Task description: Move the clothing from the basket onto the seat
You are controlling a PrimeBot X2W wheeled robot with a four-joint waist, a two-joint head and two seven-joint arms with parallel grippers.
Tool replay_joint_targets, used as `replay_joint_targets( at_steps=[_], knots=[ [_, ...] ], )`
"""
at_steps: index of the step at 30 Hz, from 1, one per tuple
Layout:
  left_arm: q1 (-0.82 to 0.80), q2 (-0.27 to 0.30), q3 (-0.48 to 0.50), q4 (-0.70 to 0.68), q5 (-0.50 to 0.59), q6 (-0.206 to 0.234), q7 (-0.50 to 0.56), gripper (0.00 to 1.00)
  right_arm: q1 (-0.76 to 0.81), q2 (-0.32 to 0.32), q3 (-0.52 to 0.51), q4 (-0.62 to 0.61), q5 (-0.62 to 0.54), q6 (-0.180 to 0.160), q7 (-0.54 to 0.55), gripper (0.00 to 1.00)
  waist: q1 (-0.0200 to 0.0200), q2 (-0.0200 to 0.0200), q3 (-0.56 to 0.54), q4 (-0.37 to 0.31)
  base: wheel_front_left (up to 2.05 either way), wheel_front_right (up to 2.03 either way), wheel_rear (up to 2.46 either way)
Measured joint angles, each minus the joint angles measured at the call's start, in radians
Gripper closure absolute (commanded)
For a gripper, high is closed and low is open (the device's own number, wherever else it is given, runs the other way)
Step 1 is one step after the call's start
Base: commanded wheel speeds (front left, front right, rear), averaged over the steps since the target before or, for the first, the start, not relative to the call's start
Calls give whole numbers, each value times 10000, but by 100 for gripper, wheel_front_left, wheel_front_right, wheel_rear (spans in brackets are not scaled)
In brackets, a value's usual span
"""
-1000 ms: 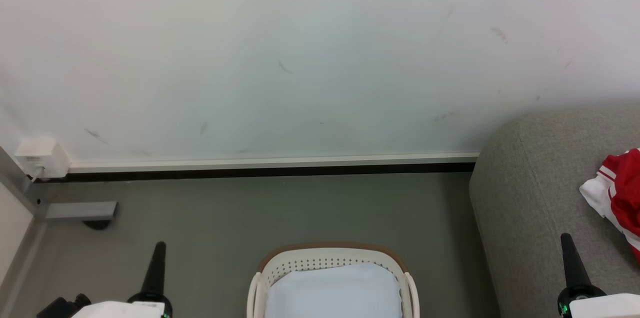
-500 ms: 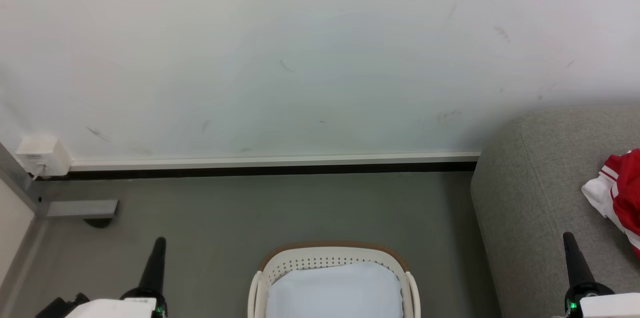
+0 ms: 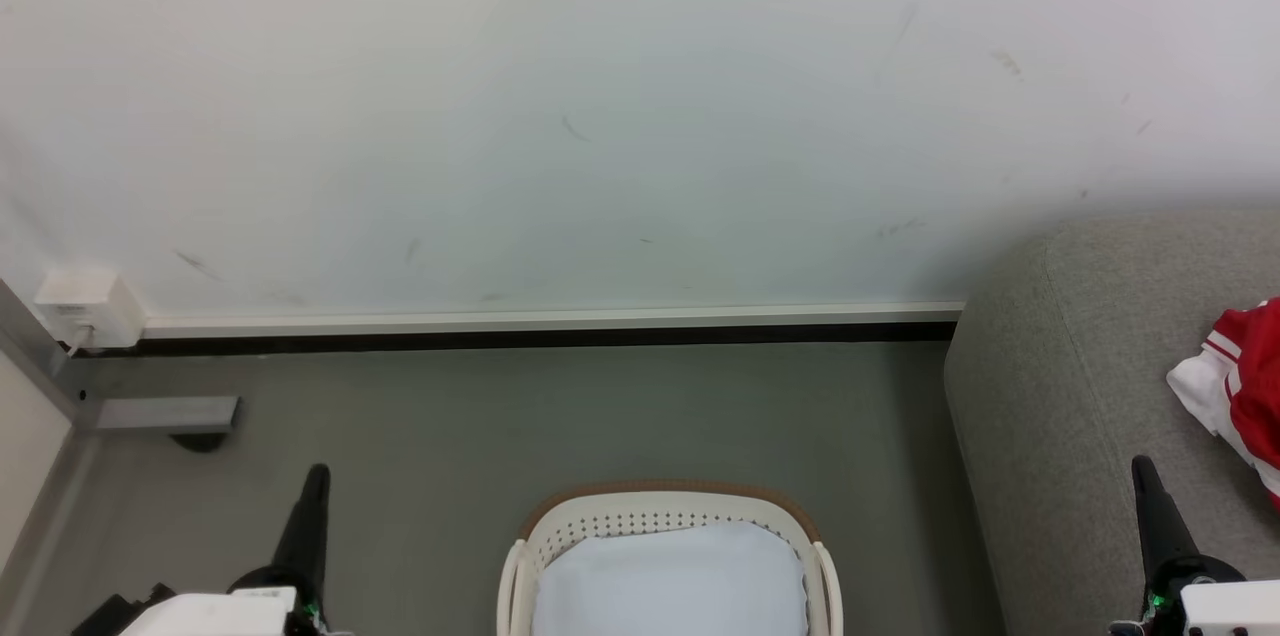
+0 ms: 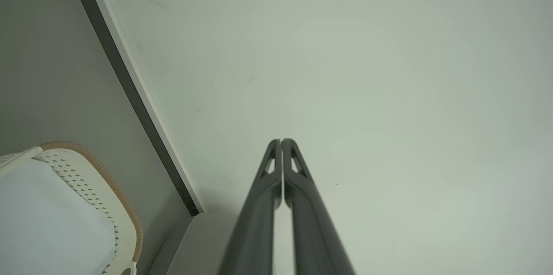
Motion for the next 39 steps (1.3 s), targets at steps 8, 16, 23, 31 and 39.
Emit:
replay_joint_targets(
  at_steps=[8,16,23,31,39],
  knots=[
    [-34,6,46,-23,-575,-6,161,100,-55,4,-69,-15,537,0,161,100,0,0,20,21,0,0,0],
    [-71,13,75,-40,-1137,-35,318,100,-74,10,-132,-27,1068,0,316,100,0,0,40,41,0,0,0],
    [-107,17,100,-59,-1522,-40,416,100,-88,15,-186,-40,1484,0,414,100,0,0,56,59,0,0,0],
    [-111,19,102,-61,-1522,-50,418,100,-90,15,-190,-42,1503,0,414,100,0,0,57,59,0,0,0],
    [-111,19,102,-63,-1522,-50,418,100,-90,17,-192,-42,1503,0,416,100,0,0,56,59,0,0,0]
  ],
)
